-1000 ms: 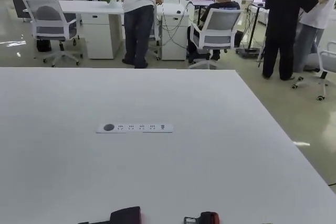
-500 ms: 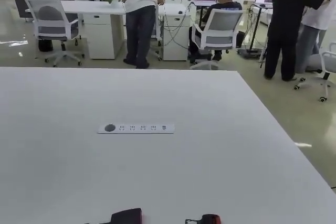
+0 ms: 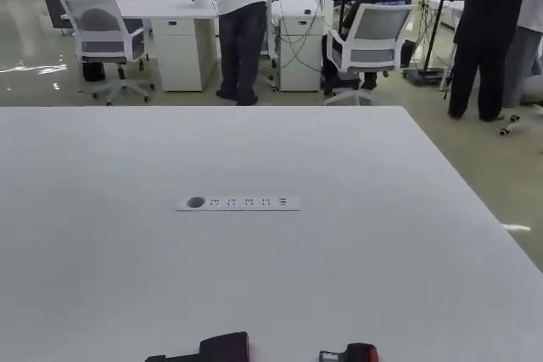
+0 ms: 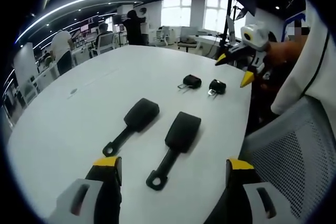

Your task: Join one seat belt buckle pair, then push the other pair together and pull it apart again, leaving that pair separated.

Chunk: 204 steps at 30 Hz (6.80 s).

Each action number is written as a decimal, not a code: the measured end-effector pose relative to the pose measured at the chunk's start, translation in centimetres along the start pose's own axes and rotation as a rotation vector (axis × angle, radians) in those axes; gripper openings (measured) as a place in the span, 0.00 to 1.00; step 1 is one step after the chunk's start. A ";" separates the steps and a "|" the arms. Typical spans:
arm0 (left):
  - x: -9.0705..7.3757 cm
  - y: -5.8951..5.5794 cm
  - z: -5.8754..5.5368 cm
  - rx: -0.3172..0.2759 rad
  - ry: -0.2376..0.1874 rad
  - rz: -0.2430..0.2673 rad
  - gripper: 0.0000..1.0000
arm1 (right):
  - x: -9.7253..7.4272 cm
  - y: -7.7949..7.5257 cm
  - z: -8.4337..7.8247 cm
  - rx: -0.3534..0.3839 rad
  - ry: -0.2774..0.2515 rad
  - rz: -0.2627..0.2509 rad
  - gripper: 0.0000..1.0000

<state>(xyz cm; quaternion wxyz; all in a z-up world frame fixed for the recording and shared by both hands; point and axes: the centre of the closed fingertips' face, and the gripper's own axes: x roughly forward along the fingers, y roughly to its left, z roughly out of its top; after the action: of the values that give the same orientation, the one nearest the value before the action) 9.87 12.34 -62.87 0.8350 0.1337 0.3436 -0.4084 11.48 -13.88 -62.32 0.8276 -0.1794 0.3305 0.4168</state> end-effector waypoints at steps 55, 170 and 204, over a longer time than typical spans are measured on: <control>6.4 -1.0 1.1 0.197 0.162 -0.130 0.53 | 3.3 -0.6 -3.5 -0.235 0.174 0.153 0.48; 9.9 -2.5 -0.1 0.543 0.414 -0.344 0.33 | 10.9 5.2 0.3 -0.457 0.266 0.360 0.32; 10.0 -2.5 -0.3 0.563 0.405 -0.349 0.32 | 11.5 6.5 1.4 -0.467 0.244 0.365 0.31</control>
<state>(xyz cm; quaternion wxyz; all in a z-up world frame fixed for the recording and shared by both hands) 12.08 5.03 -69.78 0.5989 0.3750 0.3935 -0.5881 11.75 -2.66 -69.51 0.6298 -0.3506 0.3495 0.5985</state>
